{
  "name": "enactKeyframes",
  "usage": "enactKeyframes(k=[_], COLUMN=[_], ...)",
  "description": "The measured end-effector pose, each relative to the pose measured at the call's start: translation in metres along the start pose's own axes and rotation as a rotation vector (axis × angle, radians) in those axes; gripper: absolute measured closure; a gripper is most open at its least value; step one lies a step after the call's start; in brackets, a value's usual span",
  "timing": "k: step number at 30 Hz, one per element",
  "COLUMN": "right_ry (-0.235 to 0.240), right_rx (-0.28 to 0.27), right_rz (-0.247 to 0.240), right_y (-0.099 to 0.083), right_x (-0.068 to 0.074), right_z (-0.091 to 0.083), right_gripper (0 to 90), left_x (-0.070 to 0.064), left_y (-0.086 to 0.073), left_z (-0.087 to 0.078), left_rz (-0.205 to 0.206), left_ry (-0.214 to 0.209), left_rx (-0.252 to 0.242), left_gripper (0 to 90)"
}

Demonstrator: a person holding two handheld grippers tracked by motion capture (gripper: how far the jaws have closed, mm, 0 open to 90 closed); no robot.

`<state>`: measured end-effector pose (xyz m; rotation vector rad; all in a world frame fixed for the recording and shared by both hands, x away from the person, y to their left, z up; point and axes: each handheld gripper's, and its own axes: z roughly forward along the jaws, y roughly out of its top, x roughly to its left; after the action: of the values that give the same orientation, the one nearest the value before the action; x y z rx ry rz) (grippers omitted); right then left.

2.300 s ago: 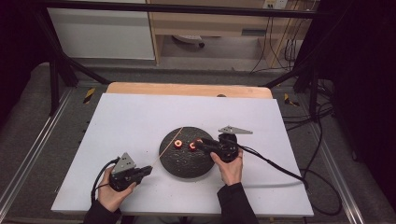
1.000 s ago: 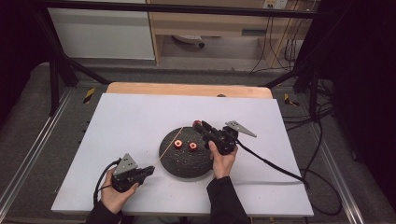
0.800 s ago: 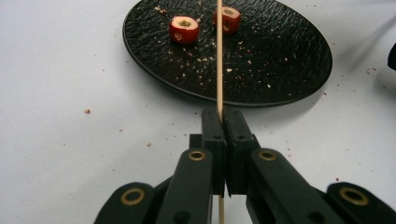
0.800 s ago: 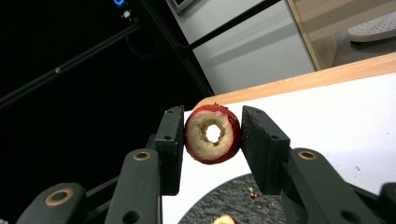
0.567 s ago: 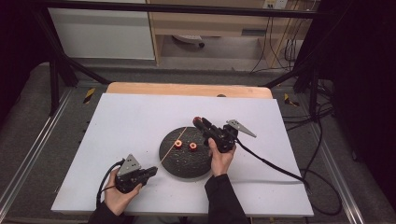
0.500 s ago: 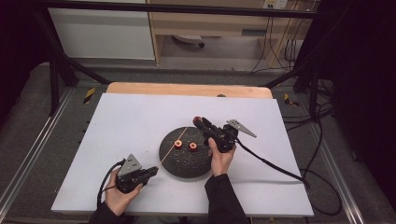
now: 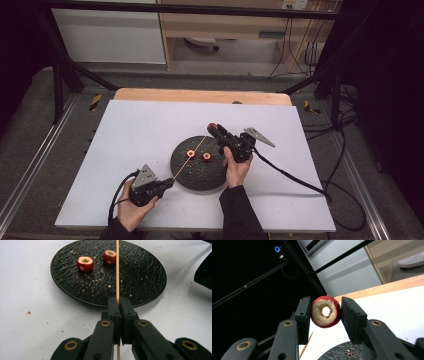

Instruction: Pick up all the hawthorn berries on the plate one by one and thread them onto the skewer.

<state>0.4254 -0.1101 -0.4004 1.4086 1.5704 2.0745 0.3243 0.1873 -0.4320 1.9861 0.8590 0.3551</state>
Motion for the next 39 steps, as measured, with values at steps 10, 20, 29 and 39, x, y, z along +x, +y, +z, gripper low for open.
enactKeyframes(k=[10, 20, 29, 39], right_ry=[0.003, 0.008, 0.011, 0.015], right_rx=[-0.01, -0.02, -0.023, -0.026], right_rz=[-0.007, -0.016, -0.027, -0.028], right_y=[-0.002, -0.002, -0.004, -0.007], right_x=[0.0, 0.001, 0.001, 0.001], right_z=[0.0, -0.001, -0.001, 0.0], right_gripper=[61.2, 61.1, 61.2, 61.2], left_x=[-0.004, -0.004, -0.006, -0.011], left_y=[0.003, 0.005, 0.005, 0.011], left_z=[0.005, 0.006, 0.008, 0.013], left_rz=[0.0, -0.013, -0.03, -0.08], left_ry=[-0.006, -0.012, -0.017, -0.019], left_rx=[0.003, -0.009, -0.019, -0.025], left_gripper=[88.4, 88.4, 88.4, 88.5])
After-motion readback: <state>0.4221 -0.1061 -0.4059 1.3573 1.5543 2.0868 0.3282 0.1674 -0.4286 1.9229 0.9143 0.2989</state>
